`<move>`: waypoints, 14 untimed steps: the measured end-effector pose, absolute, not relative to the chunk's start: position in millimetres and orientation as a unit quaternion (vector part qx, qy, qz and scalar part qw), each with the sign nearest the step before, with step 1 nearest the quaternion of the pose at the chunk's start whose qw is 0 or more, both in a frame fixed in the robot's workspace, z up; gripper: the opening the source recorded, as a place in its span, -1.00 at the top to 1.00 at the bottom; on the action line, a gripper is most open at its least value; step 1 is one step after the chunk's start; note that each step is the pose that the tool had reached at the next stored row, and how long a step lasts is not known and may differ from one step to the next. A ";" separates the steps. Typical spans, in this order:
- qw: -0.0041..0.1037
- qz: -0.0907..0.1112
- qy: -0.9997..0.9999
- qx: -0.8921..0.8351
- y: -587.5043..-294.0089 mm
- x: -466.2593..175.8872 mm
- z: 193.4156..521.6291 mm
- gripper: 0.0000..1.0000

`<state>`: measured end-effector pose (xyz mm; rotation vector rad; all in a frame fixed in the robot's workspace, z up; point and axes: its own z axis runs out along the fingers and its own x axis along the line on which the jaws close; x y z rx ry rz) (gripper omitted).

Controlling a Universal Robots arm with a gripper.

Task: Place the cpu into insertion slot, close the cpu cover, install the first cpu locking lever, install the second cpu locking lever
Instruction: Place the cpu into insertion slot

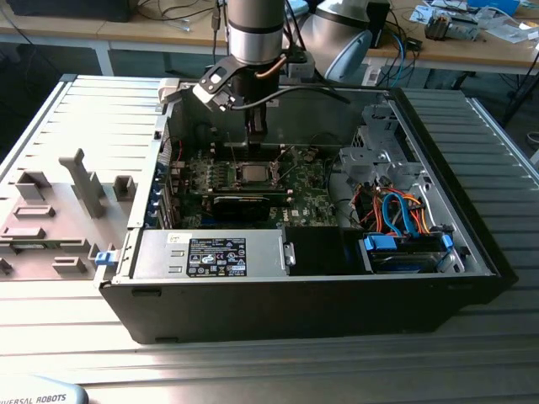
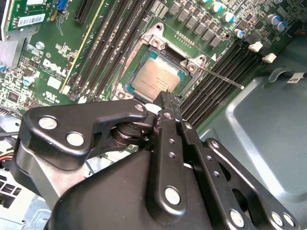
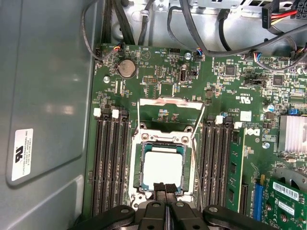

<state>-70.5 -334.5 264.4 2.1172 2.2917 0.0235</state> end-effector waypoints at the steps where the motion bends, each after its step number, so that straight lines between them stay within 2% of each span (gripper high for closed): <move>1: 0.011 0.007 0.734 0.679 -334.5 -70.5 264.6 0.79; 14: 0.011 0.008 0.734 0.679 -334.5 -70.5 266.9 0.79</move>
